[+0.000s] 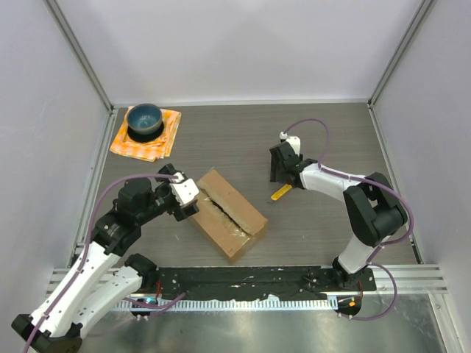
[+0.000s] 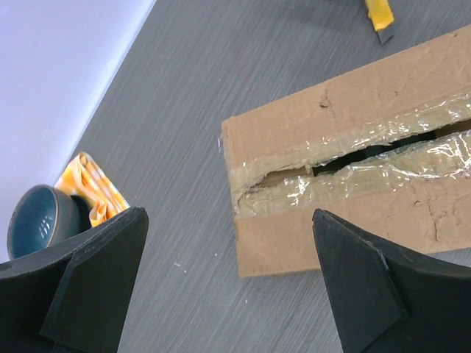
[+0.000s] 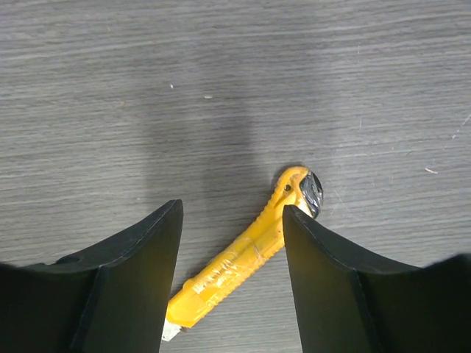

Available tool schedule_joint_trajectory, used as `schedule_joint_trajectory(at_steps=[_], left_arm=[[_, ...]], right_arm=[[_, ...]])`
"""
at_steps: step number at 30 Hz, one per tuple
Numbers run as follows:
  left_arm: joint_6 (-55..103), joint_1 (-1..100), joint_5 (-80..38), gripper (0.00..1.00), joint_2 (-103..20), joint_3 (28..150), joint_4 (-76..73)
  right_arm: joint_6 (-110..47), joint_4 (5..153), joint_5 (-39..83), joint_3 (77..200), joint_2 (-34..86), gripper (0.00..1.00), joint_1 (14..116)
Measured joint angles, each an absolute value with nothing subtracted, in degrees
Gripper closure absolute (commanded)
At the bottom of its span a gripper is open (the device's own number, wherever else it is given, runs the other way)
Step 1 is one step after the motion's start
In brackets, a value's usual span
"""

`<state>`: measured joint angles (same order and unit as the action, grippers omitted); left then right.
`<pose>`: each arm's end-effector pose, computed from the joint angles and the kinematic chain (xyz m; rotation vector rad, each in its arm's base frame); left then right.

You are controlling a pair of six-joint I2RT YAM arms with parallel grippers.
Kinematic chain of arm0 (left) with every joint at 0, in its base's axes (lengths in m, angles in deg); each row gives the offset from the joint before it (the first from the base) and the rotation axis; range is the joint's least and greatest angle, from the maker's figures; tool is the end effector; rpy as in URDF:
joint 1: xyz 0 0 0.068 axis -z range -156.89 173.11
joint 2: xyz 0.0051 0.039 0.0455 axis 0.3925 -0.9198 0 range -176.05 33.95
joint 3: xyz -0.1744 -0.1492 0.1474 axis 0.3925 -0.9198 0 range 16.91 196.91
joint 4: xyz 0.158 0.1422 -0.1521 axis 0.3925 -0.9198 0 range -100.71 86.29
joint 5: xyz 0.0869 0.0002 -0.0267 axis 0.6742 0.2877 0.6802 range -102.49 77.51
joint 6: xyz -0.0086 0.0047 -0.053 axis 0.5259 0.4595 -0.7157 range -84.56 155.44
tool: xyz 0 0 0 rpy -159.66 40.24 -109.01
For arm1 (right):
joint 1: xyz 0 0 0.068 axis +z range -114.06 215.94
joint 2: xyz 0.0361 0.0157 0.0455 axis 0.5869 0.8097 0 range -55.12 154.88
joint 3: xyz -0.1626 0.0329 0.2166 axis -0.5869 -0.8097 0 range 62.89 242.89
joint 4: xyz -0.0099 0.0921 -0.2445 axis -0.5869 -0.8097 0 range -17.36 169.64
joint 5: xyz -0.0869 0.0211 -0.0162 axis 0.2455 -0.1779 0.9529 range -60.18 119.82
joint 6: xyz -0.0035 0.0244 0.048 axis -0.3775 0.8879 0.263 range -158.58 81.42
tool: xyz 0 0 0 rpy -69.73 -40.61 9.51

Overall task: Unpack the express box
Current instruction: Pick up the knife from the center of the board.

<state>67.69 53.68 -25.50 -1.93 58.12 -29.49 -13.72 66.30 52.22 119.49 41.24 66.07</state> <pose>0.1218 -0.0813 0.3127 1.1287 1.5571 -0.1991 0.3010 0.1590 0.1799 0.0478 2.4032 -0.0516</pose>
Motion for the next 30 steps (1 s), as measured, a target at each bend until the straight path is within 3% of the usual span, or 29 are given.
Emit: schedule_joint_trajectory(at_steps=[20, 30], left_arm=[[67.34, 53.68, -23.89, 0.00, 6.42, 62.54, -42.37], [67.34, 53.68, -22.64, 0.00, 6.70, 62.54, -44.99]], right_arm=[[-9.45, 58.63, 53.31, 123.42, 45.57, 0.33, 66.09], [-8.86, 59.26, 56.13, 121.93, 45.76, 0.47, 66.13]])
